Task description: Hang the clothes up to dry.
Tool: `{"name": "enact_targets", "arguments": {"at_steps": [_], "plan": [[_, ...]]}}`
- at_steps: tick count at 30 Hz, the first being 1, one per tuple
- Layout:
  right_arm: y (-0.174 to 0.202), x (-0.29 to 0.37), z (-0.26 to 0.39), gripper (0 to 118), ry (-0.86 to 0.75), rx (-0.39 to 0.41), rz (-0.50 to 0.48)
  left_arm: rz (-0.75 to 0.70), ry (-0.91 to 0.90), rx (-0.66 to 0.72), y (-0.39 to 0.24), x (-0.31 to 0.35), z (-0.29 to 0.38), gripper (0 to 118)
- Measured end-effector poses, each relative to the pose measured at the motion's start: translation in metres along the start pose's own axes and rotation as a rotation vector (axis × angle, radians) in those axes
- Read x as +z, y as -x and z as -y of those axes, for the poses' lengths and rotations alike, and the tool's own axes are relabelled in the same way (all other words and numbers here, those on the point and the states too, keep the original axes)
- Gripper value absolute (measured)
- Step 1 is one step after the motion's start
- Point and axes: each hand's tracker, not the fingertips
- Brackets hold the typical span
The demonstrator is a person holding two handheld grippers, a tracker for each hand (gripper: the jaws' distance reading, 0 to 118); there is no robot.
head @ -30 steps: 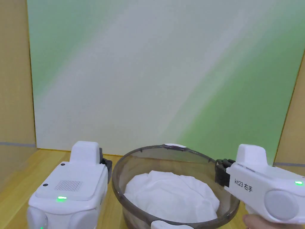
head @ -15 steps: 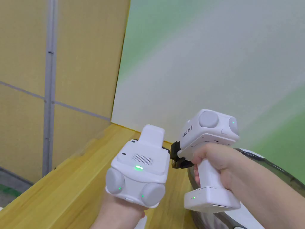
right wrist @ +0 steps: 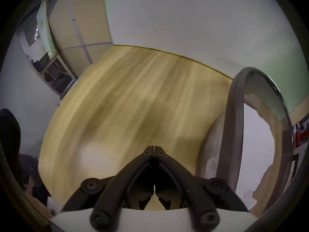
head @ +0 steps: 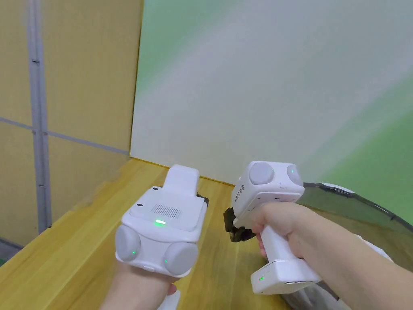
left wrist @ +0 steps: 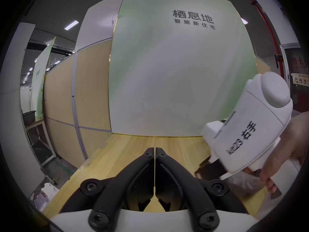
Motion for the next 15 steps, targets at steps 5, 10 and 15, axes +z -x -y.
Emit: {"name": "enact_targets", "arguments": {"at_steps": [5,10,15], "plan": [[-0.098,0.014,0.028,0,0.007,-0.115,0.113,0.033,0.016,-0.019,-0.028,-0.013,0.007,0],[-0.205,0.033,0.06,0,-0.003,-0.209,0.324,0.072,0.036,-0.039,-0.049,-0.026,0.013,0],[-0.291,0.046,0.089,0,0.027,-0.352,0.427,0.1,0.066,-0.02,-0.06,-0.035,0.008,0]]}}
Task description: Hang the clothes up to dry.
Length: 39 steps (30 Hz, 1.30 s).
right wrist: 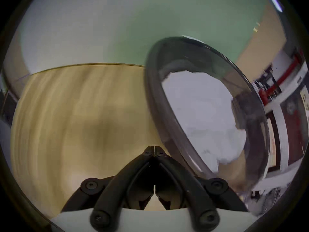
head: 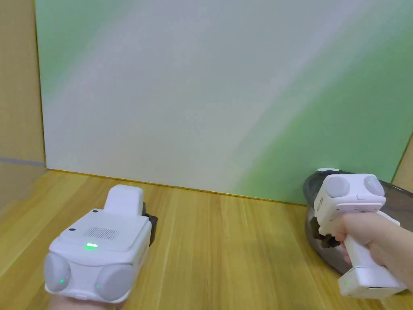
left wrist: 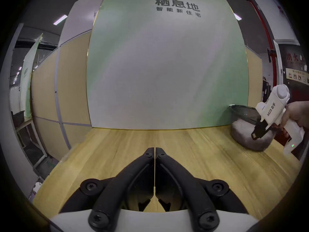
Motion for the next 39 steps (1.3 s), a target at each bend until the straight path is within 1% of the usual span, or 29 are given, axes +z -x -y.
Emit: {"name": "enact_targets", "arguments": {"at_steps": [1,2,4,7,10,11,12,13,15,16,17,19,21,23,25,26,28,29,31,34,36,38,39], "plan": [[-0.012,-0.004,0.002,0,-0.005,-0.012,0.027,-0.002,0.0,-0.012,-0.003,-0.001,0.0,0],[-0.022,-0.008,0.004,0,0.001,-0.001,0.025,-0.003,-0.005,-0.022,-0.005,-0.001,0.0,0],[-0.035,-0.011,0.008,0,-0.007,-0.002,0.061,0.005,-0.002,-0.042,-0.01,-0.004,-0.001,0],[-0.046,-0.011,0.011,0,-0.022,-0.014,0.053,0.013,0.005,-0.044,-0.015,-0.007,0.0,0],[-0.039,-0.001,0.019,0,-0.067,-0.024,0.028,0.015,0.018,-0.049,-0.021,-0.009,0.0,0],[-0.05,-0.014,0.007,0,-0.099,-0.043,0.011,0.013,0.022,-0.047,-0.023,-0.009,-0.001,0],[-0.047,-0.008,0.01,0,-0.151,-0.059,-0.018,0.014,0.028,-0.041,-0.024,-0.009,-0.002,0],[-0.044,0.001,0.018,0,-0.221,-0.09,-0.084,0.021,0.032,-0.034,-0.025,-0.008,-0.003,0],[-0.031,0.02,0.04,0,-0.332,-0.139,-0.132,0.019,0.052,-0.031,-0.028,-0.005,-0.007,0],[-0.021,0.03,0.053,0,-0.394,-0.165,-0.134,0.016,0.074,-0.033,-0.029,-0.004,-0.008,0],[-0.012,0.042,0.067,0,-0.438,-0.13,-0.108,0.014,0.082,-0.024,-0.03,-0.002,-0.01,0],[0.011,0.067,0.101,0,-0.555,-0.107,-0.059,0.019,0.082,0.0,-0.03,0.006,-0.011,0],[0.025,0.084,0.128,0,-0.636,-0.104,-0.068,0.018,0.054,-0.011,-0.031,0.014,-0.007,0],[0.036,0.093,0.155,0,-0.667,-0.142,-0.119,0.018,0.04,-0.027,-0.029,0.024,-0.002,0],[0.045,0.095,0.179,0,-0.731,-0.214,-0.12,-0.018,0.019,-0.058,-0.028,0.033,0.005,0],[0.049,0.095,0.186,0,-0.757,-0.211,-0.095,-0.03,0.016,-0.061,-0.028,0.035,0.008,0],[0.062,0.099,0.199,0,-0.8,-0.133,-0.028,-0.027,0.034,-0.043,-0.026,0.04,0.008,0],[0.065,0.1,0.203,0,-0.801,-0.12,-0.004,-0.017,0.036,-0.026,-0.025,0.044,0.008,0],[0.064,0.102,0.207,0,-0.8,-0.121,-0.037,-0.01,0.034,-0.027,-0.026,0.05,0.008,0],[0.06,0.108,0.21,0,-0.797,-0.124,-0.043,-0.009,0.027,-0.045,-0.03,0.054,0.006,0],[0.06,0.127,0.221,0,-0.811,-0.12,-0.042,0.017,0.031,-0.038,-0.031,0.054,0.0,0],[0.056,0.131,0.229,0,-0.81,-0.115,-0.035,0.062,0.015,-0.051,-0.035,0.052,-0.008,0],[0.046,0.12,0.227,0,-0.788,-0.12,-0.039,0.086,0.003,-0.074,-0.04,0.049,-0.013,0]]}}
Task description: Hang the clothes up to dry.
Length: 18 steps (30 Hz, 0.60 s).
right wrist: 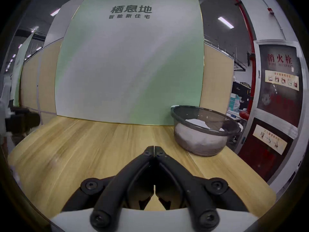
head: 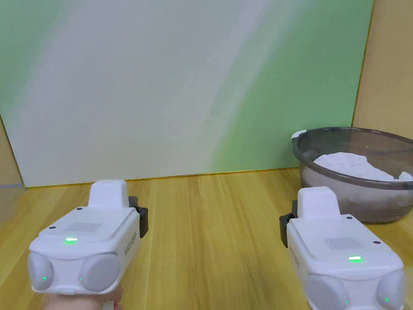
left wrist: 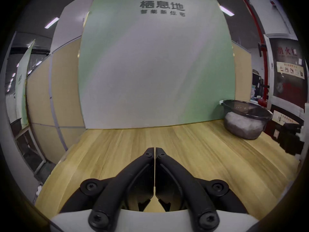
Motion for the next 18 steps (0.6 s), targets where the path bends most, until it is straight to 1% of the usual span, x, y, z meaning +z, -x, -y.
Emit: {"name": "enact_targets", "arguments": {"at_steps": [2,4,6,8,10,11,12,13,15,18], "plan": [[-0.009,0.003,0.005,0,0.019,-0.021,0.007,0.051,-0.033,-0.02,-0.012,-0.007,-0.014,0],[-0.022,0.003,0.013,0,0.048,-0.041,0.026,0.164,-0.059,-0.029,-0.033,-0.019,-0.029,0],[-0.031,0.005,0.019,0,0.064,-0.052,0.046,0.287,-0.069,-0.069,-0.062,-0.03,-0.042,0],[-0.041,0.008,0.026,0,0.078,-0.068,0.064,0.511,-0.048,-0.095,-0.095,-0.044,-0.053,0],[-0.051,0.009,0.031,0,0.101,-0.097,0.082,0.808,0.014,-0.008,-0.118,-0.06,-0.059,0],[-0.056,0.009,0.032,0,0.112,-0.11,0.087,0.905,0.039,0.059,-0.125,-0.068,-0.058,0],[-0.06,0.011,0.034,0,0.12,-0.122,0.09,0.969,0.08,0.112,-0.135,-0.076,-0.056,0],[-0.064,0.011,0.035,0,0.126,-0.124,0.097,0.868,0.079,0.118,-0.143,-0.077,-0.053,0],[-0.071,0.011,0.037,0,0.139,-0.123,0.109,0.841,0.059,0.098,-0.149,-0.078,-0.048,0],[-0.081,0.007,0.037,0,0.153,-0.138,0.113,0.856,0.069,0.1,-0.15,-0.081,-0.048,0]]}}
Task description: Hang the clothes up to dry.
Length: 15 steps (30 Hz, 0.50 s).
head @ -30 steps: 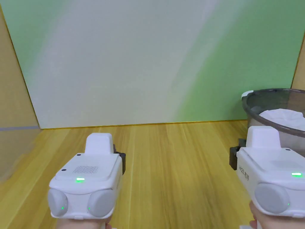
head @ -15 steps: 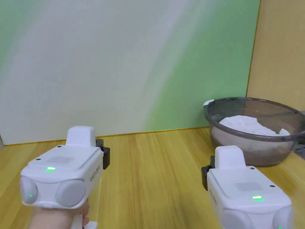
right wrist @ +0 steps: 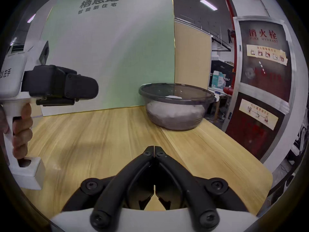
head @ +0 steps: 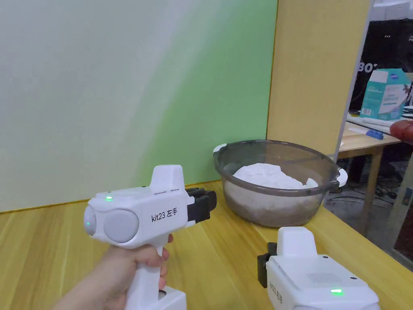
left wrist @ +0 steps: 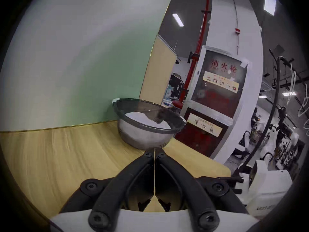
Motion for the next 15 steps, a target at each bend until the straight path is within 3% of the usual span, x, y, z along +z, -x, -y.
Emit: {"name": "enact_targets", "arguments": {"at_steps": [3,5,7,9,11,13,15], "plan": [[-0.013,-0.013,-0.022,5,0.065,-0.019,-0.033,-0.004,-0.017,-0.026,-0.004,0.002,-0.002,0],[-0.026,-0.023,-0.058,26,0.11,-0.073,-0.034,0.001,-0.024,-0.023,-0.004,-0.001,-0.006,0],[-0.043,-0.038,-0.113,69,0.083,-0.082,-0.084,-0.003,-0.026,-0.028,-0.005,-0.01,-0.012,0],[-0.053,-0.063,-0.173,106,0.1,-0.056,-0.061,-0.002,-0.018,-0.042,-0.004,-0.019,-0.014,0],[-0.064,-0.099,-0.232,117,0.163,-0.036,-0.07,-0.007,-0.007,-0.059,-0.004,-0.032,-0.016,0],[-0.073,-0.152,-0.28,117,0.285,-0.019,-0.112,0.002,-0.015,-0.083,0.001,-0.043,-0.015,0],[-0.068,-0.206,-0.304,117,0.336,0.029,-0.06,-0.012,-0.008,-0.078,0.01,-0.059,-0.014,0]]}}
